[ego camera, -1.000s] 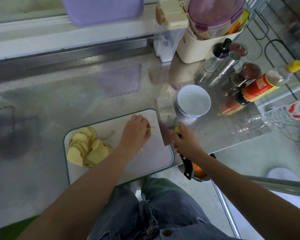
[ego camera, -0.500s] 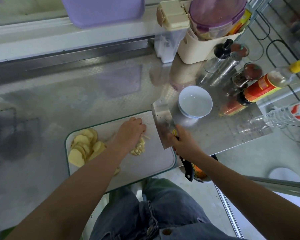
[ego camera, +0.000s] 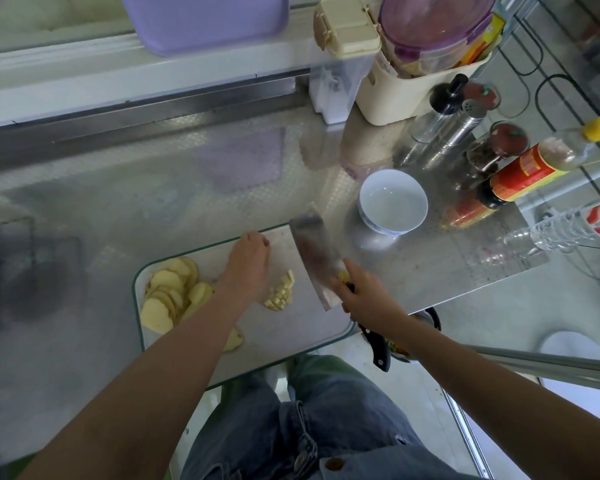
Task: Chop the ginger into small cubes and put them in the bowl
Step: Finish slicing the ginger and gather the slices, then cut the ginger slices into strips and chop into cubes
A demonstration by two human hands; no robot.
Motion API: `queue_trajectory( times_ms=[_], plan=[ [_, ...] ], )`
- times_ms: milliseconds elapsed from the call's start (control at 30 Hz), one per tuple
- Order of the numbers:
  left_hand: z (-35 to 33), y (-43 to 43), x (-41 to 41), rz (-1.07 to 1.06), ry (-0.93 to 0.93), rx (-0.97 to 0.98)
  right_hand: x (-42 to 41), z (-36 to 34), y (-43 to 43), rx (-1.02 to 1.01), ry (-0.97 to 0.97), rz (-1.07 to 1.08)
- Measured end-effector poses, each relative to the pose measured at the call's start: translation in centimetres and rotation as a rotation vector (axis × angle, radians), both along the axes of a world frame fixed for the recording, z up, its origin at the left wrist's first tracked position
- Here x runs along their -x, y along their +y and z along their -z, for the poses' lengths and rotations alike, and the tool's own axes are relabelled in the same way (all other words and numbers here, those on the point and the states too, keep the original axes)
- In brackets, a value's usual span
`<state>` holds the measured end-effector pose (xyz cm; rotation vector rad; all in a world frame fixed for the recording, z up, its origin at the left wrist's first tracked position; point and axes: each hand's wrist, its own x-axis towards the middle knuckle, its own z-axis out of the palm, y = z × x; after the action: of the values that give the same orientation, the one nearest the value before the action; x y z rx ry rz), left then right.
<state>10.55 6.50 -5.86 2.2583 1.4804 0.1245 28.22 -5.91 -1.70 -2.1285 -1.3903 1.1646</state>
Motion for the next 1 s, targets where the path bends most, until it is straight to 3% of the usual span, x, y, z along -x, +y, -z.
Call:
queue_trajectory(
  times_ms=[133, 333, 433, 633, 867, 1000],
  plan=[
    [-0.9, 0.7, 1.9, -0.448, -0.281, 0.068, 1.4, 0.6, -0.8, 0.000, -0.028, -0.322],
    [-0.6, 0.2, 4.2, -0.662, -0.383, 0.056, 2.3, 2.0, -2.3, 0.009, -0.158, -0.602],
    [-0.6, -0.8, 4.4, -0.623, -0.376, 0.046, 1.9, 2.4, -2.1, -0.016, -0.200, -0.604],
    [-1.1, -2.4, 3.9, -0.402, -0.275, 0.027, 0.1, 2.6, 0.4, -0.091, -0.269, -0.367],
    [-0.4, -4.6, 3.5, 0.060, -0.064, 0.048, -0.4, 2.4, 0.5, -0.132, -0.176, -0.198],
    [0.0, -5.6, 3.5, 0.101, -0.070, 0.064, -0.3, 2.3, -0.3, -0.131, -0.136, -0.158]
  ],
)
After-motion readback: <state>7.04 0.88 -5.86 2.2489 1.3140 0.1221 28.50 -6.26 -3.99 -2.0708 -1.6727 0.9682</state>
